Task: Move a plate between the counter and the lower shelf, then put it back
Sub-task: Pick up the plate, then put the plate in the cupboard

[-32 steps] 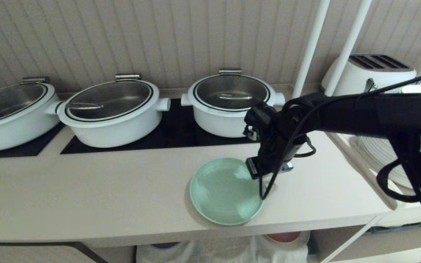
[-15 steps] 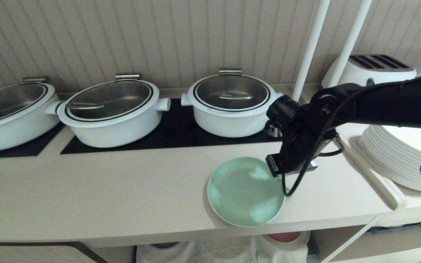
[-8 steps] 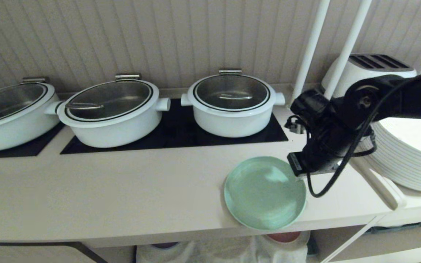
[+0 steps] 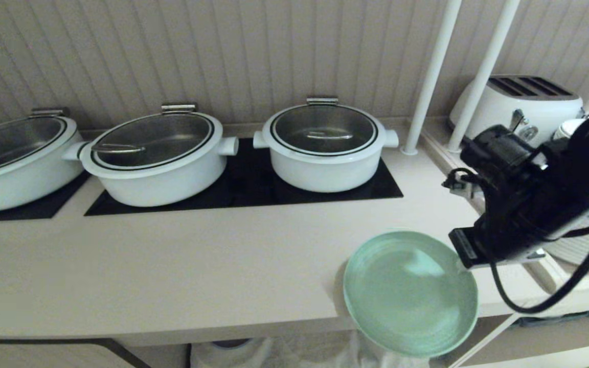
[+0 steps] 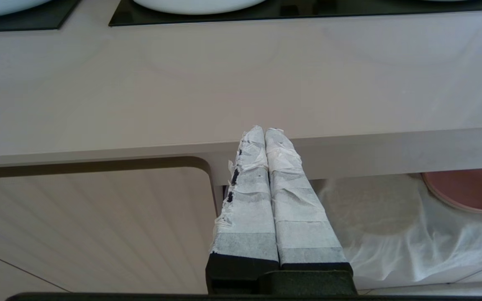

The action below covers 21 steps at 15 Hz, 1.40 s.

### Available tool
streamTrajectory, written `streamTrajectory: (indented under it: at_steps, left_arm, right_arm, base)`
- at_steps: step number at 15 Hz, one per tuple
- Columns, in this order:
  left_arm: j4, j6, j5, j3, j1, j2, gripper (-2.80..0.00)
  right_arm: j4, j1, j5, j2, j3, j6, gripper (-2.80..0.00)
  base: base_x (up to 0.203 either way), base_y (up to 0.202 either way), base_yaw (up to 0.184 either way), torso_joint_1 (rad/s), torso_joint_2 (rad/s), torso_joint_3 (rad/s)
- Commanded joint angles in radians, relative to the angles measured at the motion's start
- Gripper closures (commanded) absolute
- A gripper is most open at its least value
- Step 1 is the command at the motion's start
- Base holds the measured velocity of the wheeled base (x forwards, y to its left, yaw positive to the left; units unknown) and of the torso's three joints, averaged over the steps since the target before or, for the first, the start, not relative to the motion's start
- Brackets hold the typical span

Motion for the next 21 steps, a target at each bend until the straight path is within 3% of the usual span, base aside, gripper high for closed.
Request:
streamTrajectory:
  at_steps: [1, 3, 13, 17, 21]
  left_arm:
    - [0.000, 0.000, 0.000, 0.000, 0.000, 0.000, 0.00]
    - [0.000, 0.000, 0.000, 0.000, 0.000, 0.000, 0.00]
    - [0.000, 0.000, 0.000, 0.000, 0.000, 0.000, 0.00]
    - [0.000, 0.000, 0.000, 0.000, 0.000, 0.000, 0.00]
    - [0.000, 0.000, 0.000, 0.000, 0.000, 0.000, 0.00]
  right_arm:
    - [-0.021, -0.018, 0.001, -0.083, 0.083, 0.016, 0.00]
    - [-0.045, -0.037, 0.003, -0.140, 0.150, 0.076, 0.00]
    - [-0.105, -0.071, 0.016, -0.399, 0.470, 0.135, 0.00]
    - [-0.135, -0.070, 0.063, -0.437, 0.535, 0.208, 0.00]
    - [-0.138, -0.070, 0.084, -0.510, 0.627, 0.211, 0.00]
  base:
    - [0.000, 0.000, 0.000, 0.000, 0.00, 0.000]
    - [0.000, 0.000, 0.000, 0.000, 0.00, 0.000]
    - [0.000, 0.000, 0.000, 0.000, 0.00, 0.000]
    - [0.000, 0.000, 0.000, 0.000, 0.00, 0.000]
    - [0.000, 0.000, 0.000, 0.000, 0.00, 0.000]
